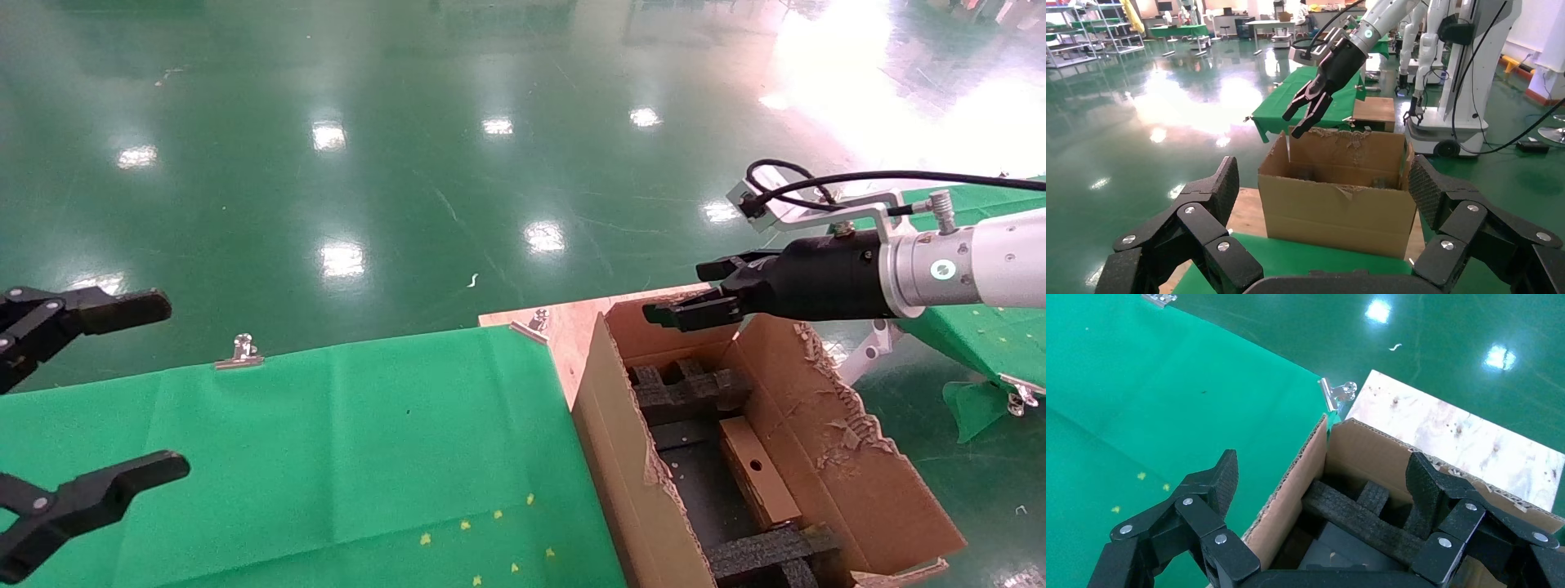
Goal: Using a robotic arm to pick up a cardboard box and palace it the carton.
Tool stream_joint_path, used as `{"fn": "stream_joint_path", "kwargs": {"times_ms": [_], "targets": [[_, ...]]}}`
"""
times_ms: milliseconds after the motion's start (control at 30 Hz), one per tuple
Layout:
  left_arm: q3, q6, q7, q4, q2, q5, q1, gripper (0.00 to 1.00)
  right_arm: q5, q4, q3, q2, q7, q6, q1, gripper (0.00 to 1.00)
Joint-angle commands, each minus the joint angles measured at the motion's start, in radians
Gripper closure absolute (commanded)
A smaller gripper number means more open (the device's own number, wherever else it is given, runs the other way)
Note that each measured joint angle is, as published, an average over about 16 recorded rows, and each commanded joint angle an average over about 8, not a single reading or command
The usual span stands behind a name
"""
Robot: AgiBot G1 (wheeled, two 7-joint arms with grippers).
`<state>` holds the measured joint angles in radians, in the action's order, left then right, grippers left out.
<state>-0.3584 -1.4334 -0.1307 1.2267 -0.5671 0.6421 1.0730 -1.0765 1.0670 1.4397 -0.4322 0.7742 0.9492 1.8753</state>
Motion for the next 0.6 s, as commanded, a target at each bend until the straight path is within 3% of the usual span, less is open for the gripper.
{"fn": "stream_joint_path", "kwargs": {"times_ms": [33,233,600], "targets": [[0.000,0.000,0.000,0.000,0.000,0.000,0.000,0.00,-0.006,-0.007,0.006,-0.002,0.005,-0.005,0.000,0.00],[0.000,0.000,0.000,0.000,0.000,0.000,0.000,0.00,0.011,0.004,-0.056,-0.013,-0.026,0.023,-0.044,0.00],[0.000,0.000,0.000,0.000,0.000,0.000,0.000,0.00,0.075,0.045,-0.269,-0.045,-0.134,0.124,-0.190,0.00]]}}
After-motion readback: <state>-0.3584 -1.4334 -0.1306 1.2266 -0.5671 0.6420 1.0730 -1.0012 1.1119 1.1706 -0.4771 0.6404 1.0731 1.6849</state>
